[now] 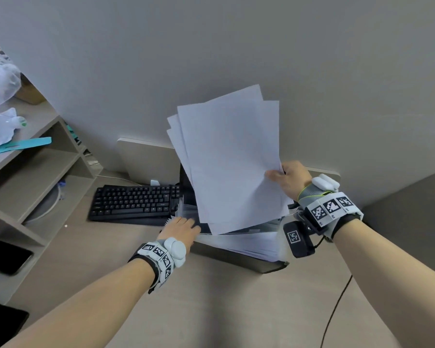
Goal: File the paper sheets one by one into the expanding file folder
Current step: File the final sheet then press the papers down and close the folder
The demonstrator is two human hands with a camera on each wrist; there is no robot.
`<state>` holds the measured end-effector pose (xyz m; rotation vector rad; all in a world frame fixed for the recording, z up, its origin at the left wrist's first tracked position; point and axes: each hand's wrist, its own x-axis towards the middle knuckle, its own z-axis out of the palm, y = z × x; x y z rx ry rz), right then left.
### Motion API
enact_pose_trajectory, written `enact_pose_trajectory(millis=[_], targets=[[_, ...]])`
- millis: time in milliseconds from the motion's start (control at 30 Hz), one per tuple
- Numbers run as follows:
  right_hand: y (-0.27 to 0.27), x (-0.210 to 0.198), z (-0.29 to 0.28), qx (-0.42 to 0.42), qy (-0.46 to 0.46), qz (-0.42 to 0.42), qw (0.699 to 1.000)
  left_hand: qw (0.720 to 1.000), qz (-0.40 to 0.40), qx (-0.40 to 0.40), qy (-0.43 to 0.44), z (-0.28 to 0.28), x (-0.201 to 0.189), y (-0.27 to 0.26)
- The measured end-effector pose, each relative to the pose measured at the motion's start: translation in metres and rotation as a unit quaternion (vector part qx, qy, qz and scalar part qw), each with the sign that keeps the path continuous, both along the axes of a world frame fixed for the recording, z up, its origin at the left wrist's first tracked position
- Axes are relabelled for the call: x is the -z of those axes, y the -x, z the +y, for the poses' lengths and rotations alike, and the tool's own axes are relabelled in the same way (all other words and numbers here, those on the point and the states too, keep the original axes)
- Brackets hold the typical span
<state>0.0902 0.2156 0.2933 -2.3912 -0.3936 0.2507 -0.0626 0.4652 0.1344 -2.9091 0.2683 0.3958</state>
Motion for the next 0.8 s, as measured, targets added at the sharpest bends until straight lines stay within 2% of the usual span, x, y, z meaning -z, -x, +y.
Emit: enact_pose_trajectory(millis=[100,267,467,800], targets=[[0.0015,0.0011,0.0026,-0.042,-0.004,-0.040,0.998,1.000,0.007,0.003,-0.002,0.0007,0.0003,-0.0007],[0.0004,0.0055,0.0008,-0.067,0.043,-0.095,0.992,1.000,0.012,0.005,0.002,0.0026,0.0034,-0.0031],[0.0015,0.0041,-0.0019,-0.075,0.035,-0.089,0.993,0.999,0.024,0.027,-0.010,0.0010,0.0019,-0.0037],[0.0005,0.0036,-0.0025,-0.077,0.058,-0.085,0.992,0.999,0.048,0.003,-0.010,-0.0013,0.0012,-0.0094]])
